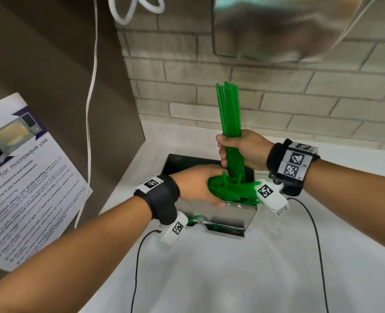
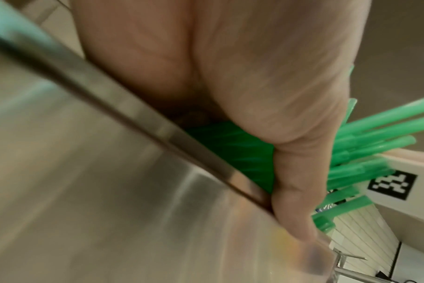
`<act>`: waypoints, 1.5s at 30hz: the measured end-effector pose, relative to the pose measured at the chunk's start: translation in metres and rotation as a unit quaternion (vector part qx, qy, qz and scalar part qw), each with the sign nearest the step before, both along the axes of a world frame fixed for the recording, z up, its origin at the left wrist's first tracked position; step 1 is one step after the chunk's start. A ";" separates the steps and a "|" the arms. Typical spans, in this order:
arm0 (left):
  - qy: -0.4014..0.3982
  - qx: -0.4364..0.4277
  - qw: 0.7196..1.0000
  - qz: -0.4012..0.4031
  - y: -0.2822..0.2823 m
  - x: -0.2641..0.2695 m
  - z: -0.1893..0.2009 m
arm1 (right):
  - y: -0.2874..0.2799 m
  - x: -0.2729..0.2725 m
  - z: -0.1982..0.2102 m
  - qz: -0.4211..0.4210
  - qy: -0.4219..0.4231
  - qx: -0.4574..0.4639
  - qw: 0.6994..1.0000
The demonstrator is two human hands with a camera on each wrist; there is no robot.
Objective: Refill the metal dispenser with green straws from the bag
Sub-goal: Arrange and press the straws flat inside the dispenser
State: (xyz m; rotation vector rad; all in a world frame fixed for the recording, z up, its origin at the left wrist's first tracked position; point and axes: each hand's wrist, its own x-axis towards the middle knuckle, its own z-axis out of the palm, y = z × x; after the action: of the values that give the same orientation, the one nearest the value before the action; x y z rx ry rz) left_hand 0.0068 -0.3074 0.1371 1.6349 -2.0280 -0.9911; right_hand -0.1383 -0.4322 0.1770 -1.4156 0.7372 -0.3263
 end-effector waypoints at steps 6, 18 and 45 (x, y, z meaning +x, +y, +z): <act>0.011 0.005 1.000 0.001 -0.003 0.001 0.001 | 0.002 -0.004 0.003 -0.046 -0.064 0.009 0.997; 0.065 0.033 0.996 0.056 -0.009 0.006 0.013 | -0.007 -0.025 -0.001 -0.079 -0.052 -0.088 0.992; 0.556 -0.225 0.770 0.217 0.032 0.102 0.050 | -0.012 -0.001 0.016 0.011 0.174 -0.251 0.952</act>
State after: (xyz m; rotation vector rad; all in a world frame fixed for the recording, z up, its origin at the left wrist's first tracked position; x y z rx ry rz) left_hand 0.1090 -0.2757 0.1867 0.8032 -0.8931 -0.8572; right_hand -0.1396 -0.4445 0.1926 -1.9962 0.9670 -0.2580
